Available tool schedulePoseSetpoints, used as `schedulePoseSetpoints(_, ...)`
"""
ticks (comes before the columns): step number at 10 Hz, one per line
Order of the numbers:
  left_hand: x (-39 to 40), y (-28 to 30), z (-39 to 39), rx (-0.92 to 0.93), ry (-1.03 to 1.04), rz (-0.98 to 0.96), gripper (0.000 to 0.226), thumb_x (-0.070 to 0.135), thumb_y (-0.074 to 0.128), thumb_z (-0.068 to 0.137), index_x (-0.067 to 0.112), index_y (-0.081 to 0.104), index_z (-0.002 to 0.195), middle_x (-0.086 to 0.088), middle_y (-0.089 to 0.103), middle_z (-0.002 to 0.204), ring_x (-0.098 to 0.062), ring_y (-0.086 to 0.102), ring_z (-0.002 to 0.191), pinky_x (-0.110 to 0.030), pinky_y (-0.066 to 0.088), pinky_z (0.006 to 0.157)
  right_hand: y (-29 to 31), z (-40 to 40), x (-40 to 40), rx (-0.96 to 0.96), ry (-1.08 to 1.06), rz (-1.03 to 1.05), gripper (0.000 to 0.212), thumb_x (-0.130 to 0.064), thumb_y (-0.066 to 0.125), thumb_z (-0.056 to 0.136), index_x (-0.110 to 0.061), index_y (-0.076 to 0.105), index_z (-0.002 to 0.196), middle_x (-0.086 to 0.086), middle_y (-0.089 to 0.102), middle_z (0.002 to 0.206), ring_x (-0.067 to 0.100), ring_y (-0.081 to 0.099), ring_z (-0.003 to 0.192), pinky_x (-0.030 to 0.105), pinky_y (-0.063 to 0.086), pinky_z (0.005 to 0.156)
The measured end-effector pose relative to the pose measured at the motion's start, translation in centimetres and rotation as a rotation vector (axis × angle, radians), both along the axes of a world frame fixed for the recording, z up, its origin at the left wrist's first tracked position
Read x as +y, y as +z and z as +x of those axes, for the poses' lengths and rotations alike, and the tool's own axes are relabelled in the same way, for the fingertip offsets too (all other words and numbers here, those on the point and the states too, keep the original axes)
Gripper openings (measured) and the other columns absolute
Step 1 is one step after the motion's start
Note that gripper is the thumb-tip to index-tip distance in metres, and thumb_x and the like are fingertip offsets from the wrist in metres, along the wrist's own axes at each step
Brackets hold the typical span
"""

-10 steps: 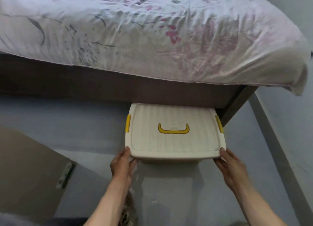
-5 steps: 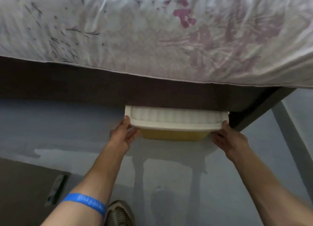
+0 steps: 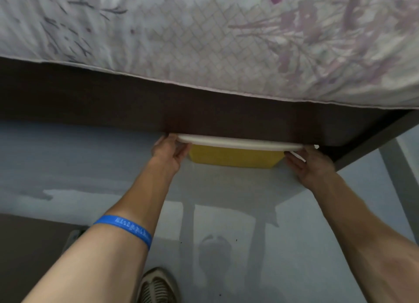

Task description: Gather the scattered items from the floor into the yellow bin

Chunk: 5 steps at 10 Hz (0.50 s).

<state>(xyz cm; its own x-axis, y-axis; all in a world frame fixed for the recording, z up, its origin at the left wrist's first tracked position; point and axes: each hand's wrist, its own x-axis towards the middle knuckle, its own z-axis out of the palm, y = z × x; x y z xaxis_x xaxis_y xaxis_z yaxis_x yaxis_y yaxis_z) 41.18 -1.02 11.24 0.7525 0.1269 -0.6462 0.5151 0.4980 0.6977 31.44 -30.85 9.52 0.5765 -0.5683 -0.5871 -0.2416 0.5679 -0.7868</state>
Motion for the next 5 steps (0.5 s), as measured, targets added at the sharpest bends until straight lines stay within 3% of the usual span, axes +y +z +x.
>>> schedulePoseSetpoints(1,-0.1,0.0,0.3,-0.014,-0.005,-0.017,0.011,0.006,0.051,0.098,0.014,0.051,0.106,-0.005,0.064,0.062,-0.018,0.058,0.069,-0.027,0.057,0.046,0.2,0.0,-0.1,0.006,0.005,-0.011,0.010,-0.023,0.052,0.099,-0.015,0.054,0.092,0.005,0.060,0.093,0.025,0.068,0.086,0.044,0.054,0.088)
schedulePoseSetpoints(4,-0.2,0.1,1.5,-0.013,0.026,-0.003,0.015,-0.004,0.045,0.095,0.007,0.052,0.103,-0.012,0.057,0.071,-0.022,0.057,0.070,-0.029,0.058,0.047,0.2,0.6,-0.4,0.010,0.041,-0.017,0.009,-0.022,0.050,0.098,-0.017,0.056,0.102,0.002,0.061,0.102,0.028,0.068,0.095,0.041,0.055,0.079)
schedulePoseSetpoints(5,-0.2,0.0,0.7,0.038,-0.007,0.024,0.011,0.008,0.047,0.099,0.007,0.055,0.107,-0.012,0.059,0.082,-0.023,0.060,0.078,-0.032,0.059,0.052,-0.1,0.1,-0.1,0.047,0.079,0.047,0.023,-0.037,0.051,0.098,-0.016,0.057,0.104,0.004,0.066,0.106,0.028,0.068,0.094,0.041,0.056,0.078)
